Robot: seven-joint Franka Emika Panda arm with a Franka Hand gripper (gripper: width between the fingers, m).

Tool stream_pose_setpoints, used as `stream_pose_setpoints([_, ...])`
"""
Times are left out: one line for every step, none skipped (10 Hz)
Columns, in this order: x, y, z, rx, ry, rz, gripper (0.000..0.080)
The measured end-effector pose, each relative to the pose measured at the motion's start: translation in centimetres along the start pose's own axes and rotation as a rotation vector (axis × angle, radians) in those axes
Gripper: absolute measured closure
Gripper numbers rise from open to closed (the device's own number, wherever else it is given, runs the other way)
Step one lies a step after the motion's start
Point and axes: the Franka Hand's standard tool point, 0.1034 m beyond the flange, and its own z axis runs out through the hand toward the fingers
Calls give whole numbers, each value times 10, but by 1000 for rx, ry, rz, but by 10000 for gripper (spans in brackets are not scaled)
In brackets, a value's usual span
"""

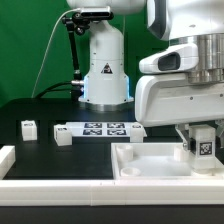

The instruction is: Assemble one leg

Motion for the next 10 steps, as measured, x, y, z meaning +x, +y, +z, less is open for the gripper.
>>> stream_pose_setpoints([0,2,0,8,0,101,510])
stream_pose_setpoints([0,3,0,19,15,275,510])
stream_pose_setpoints([-1,5,0,32,36,442,510])
stream_pose_setpoints([-2,7,1,51,51,628,510])
stream_pose_setpoints([-2,9,1,63,56,767,509])
stream_pose_setpoints([-2,10,1,77,61,897,509])
stream_pose_setpoints([-3,9,2,88,64,1072,509])
stream_pose_setpoints([-5,8,2,101,62,1267,509])
stream_pose_setpoints([-7,6,2,117,55,1449,509])
stream_pose_setpoints([-8,4,2,129,44,1565,509])
